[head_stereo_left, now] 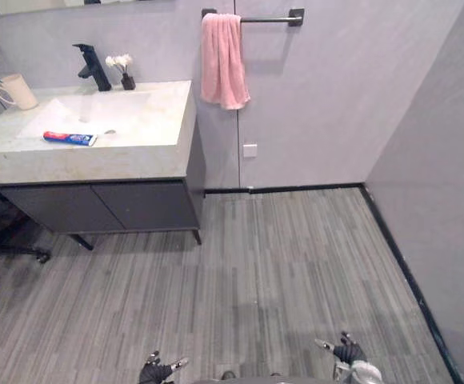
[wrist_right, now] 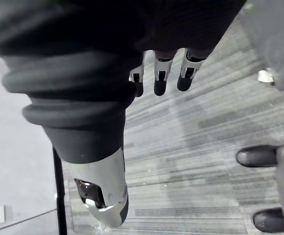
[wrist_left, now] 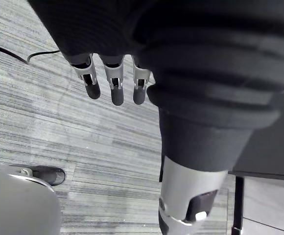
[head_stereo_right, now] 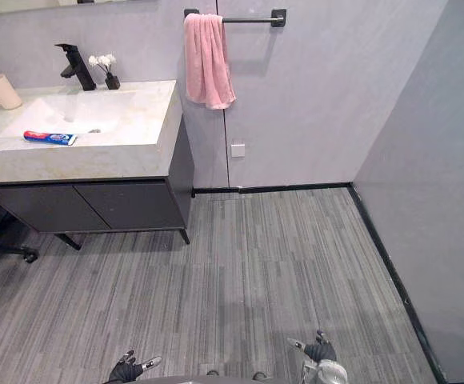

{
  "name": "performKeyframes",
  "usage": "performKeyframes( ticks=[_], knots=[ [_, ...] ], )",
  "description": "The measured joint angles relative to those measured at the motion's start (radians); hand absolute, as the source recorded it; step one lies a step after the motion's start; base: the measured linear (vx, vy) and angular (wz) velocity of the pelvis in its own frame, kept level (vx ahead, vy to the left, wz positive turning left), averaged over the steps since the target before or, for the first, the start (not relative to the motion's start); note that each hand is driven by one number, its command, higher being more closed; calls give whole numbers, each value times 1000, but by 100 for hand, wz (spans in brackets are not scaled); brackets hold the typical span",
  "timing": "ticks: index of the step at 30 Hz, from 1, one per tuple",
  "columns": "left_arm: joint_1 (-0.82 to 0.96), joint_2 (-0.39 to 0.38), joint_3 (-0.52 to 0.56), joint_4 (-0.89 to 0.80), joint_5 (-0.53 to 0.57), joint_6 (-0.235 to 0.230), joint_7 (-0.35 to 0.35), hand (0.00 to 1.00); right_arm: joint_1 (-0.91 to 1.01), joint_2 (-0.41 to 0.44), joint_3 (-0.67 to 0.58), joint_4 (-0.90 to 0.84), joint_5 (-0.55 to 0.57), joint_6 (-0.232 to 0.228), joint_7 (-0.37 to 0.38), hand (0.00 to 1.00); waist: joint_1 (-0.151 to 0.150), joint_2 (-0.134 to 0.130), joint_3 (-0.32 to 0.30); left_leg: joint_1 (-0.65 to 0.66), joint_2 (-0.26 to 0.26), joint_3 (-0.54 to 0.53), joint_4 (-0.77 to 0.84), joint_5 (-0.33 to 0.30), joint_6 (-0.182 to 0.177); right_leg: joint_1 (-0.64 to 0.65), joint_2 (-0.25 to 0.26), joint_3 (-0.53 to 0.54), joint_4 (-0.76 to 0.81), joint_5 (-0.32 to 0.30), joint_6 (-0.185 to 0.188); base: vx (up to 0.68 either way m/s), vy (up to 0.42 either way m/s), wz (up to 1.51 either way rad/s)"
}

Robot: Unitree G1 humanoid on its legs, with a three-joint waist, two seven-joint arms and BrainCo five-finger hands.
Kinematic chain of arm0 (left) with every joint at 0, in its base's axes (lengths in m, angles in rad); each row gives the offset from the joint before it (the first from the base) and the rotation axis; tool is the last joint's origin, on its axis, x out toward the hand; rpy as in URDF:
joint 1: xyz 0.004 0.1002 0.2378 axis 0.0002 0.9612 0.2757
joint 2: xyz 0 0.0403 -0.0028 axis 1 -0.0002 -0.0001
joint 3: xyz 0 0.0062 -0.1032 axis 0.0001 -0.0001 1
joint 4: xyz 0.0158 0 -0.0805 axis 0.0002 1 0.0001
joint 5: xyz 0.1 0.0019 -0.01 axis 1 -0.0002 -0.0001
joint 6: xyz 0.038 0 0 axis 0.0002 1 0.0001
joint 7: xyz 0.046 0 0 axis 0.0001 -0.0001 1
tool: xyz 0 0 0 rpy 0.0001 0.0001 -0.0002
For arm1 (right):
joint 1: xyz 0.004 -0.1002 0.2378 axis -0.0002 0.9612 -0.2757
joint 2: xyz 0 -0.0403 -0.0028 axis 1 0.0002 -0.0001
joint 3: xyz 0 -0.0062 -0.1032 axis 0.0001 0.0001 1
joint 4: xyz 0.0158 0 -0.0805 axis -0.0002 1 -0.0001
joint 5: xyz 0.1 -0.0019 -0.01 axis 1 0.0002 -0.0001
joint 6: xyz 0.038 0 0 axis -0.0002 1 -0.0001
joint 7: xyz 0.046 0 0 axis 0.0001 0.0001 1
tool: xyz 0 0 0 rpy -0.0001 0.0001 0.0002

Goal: Organize washtable

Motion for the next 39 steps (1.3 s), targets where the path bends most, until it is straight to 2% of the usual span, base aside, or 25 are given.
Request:
performKeyframes(
  ticks=[5, 8, 13, 17, 23, 27, 29, 30, 31, 32, 34, 35, 37, 38, 39],
  knots=[
    [1, 10, 7, -78, 0, -7, -5, 0, -13, -49, 21, -30, -37, -2, 21, 0, -3, 25, 14, 26, -3, -23, 4, 0, 0, 34, -3, -22, -1, 0, 2, 119, -3, 10],
    [1, 19, 7, -124, 2, -23, -20, 0, -26, -55, 30, -34, -47, -2, 22, 0, -3, 29, 17, 26, -1, -27, 7, -1, -1, 37, -3, -24, -1, -2, 4, 51, -16, 3],
    [2, 18, 5, -160, 26, -24, -21, 0, -31, -57, 27, -41, -52, -2, 20, 0, -5, 27, 23, 21, -1, -30, 31, -13, -15, 45, -6, -25, 2, -11, 17, 19, -13, 3],
    [6, 16, 4, -197, 35, -23, -20, 0, -30, -67, -8, -41, -43, 0, 18, 0, -10, 41, 40, -1, 1, -23, 78, -61, 10, 26, -6, -20, 23, -42, 17, -33, -2, -5],
    [37, 14, 5, -253, 35, -23, -19, 0, -41, -76, -32, -42, -43, 7, -3, 0, -2, 49, 43, -68, 12, 59, 132, -135, 21, -53, 2, 66, 43, -57, 23, -21, 38, -42],
    [49, 14, 5, -284, 34, -23, -19, 0, -45, -95, -42, -43, -43, 10, -4, 0, -3, 60, 48, -103, 11, 98, 217, -216, 40, -140, -7, 102, 217, -139, 60, 88, 85, -37],
    [37, 19, 0, -296, 34, -24, -19, 0, -43, -93, -55, -50, -42, 20, -5, 0, -5, 65, 56, -80, 5, 105, 232, -228, 53, -232, -17, 86, 444, -163, 99, 184, 108, -20],
    [32, 23, -4, -297, 34, -24, -19, 0, -42, -91, -52, -62, -41, 23, -4, 0, -5, 66, 63, -65, 2, 101, 226, -233, 61, -267, -19, 77, 529, -162, 102, 223, 88, 0],
    [19, 30, -12, -293, 33, -22, -19, 0, -42, -92, -50, -81, -32, 23, -4, 0, -12, 68, 78, -34, -2, 92, 221, -237, 67, -314, -35, 35, 629, -192, 94, 238, 70, 11],
    [7, 33, -16, -294, 33, -22, -19, 0, -48, -95, -50, -91, -29, 23, -4, 0, -25, 70, 83, 0, -3, 86, 203, -237, 67, -342, -44, -1, 643, -209, 77, 247, 62, 18],
    [-1, 36, -14, -294, 32, -23, -18, 0, -55, -95, -44, -115, -11, 20, -5, 0, -30, 77, 88, 35, 2, 77, 170, -239, 63, -385, -48, -42, 607, -213, 67, 331, 30, 18],
    [-27, 38, -14, -294, 23, -23, -16, 0, -76, -96, -37, -120, -9, 16, -5, 0, -41, 80, 104, 58, 14, 66, 156, -247, 50, -431, -45, -79, 534, -206, 61, 394, -9, 32],
    [-36, 38, -16, -295, 21, -23, -15, 0, -85, -97, -20, -121, -8, 16, -5, 0, -56, 85, 114, 77, 32, 42, 155, -259, 27, -462, -29, -85, 431, -151, 53, 348, -52, 44],
    [-35, 40, -17, -307, 20, -23, -15, 0, -71, -94, -6, -124, -8, 17, -5, 0, -60, 71, 112, 100, 31, 22, 171, -281, -7, -458, -25, -83, 343, -52, 17, 495, -110, 56],
    [-39, 30, -17, -308, 21, -22, -15, 0, -54, -97, -3, -133, -4, 17, -4, 0, -63, 71, 115, 110, 44, -3, 234, -314, -31, -446, -33, -93, 367, 25, -17, 616, -141, 45]
  ],
)
